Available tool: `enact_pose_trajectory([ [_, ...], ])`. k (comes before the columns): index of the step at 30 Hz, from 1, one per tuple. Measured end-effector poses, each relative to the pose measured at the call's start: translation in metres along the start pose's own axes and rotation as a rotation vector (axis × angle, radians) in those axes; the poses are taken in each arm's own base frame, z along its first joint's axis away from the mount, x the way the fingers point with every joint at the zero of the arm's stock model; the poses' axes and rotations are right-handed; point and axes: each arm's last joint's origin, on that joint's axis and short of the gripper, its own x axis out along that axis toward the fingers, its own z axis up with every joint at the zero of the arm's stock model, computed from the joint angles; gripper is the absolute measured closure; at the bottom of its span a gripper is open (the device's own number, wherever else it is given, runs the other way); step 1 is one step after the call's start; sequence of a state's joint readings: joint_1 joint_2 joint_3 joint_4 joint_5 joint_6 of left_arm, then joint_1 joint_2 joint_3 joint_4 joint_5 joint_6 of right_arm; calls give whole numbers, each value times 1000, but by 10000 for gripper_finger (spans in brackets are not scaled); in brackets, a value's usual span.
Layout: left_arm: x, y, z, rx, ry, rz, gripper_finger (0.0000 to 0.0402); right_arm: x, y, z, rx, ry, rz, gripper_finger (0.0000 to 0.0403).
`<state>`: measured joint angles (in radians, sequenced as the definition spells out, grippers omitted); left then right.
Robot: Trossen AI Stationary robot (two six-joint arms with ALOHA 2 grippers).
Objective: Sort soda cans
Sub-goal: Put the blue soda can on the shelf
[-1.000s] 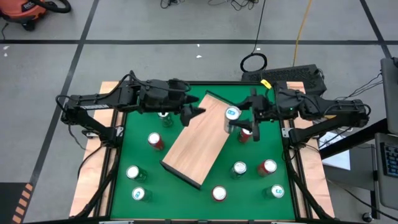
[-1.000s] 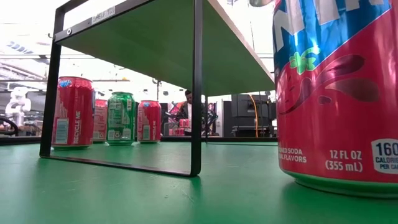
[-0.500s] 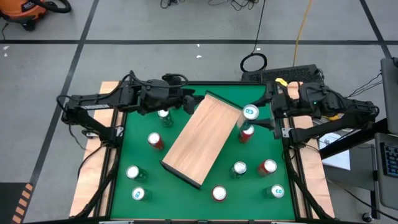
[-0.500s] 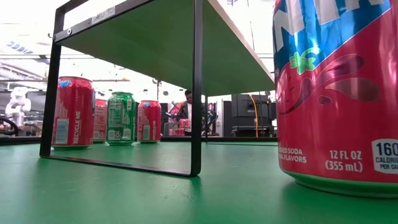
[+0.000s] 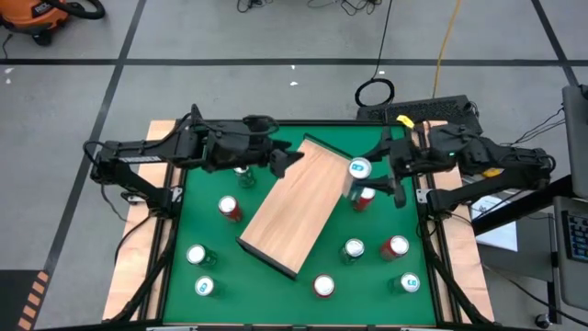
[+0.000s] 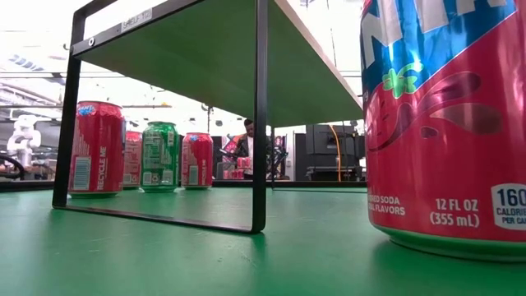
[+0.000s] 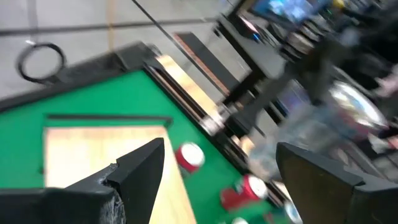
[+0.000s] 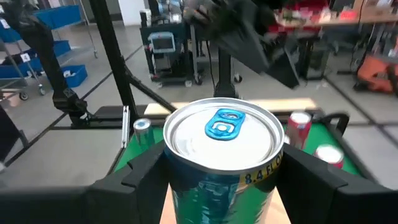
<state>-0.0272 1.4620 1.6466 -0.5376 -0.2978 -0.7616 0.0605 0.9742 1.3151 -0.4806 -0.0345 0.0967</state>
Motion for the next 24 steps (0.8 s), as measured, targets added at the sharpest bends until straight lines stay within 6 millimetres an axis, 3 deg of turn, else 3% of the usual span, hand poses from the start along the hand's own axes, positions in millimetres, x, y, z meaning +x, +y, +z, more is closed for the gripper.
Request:
enact_pose_trajectory([
  [6, -6, -13, -16, 42, 65, -51, 92, 25, 0, -1, 73, -4, 27, 167],
  [14, -11, -20, -27, 101, 109, -62, 92, 48, -2, -7, 8, 29, 12, 167],
  [24, -11, -21, -27, 171, 121, -83, 92, 54, -12, -15, -97, 96, -21, 167],
])
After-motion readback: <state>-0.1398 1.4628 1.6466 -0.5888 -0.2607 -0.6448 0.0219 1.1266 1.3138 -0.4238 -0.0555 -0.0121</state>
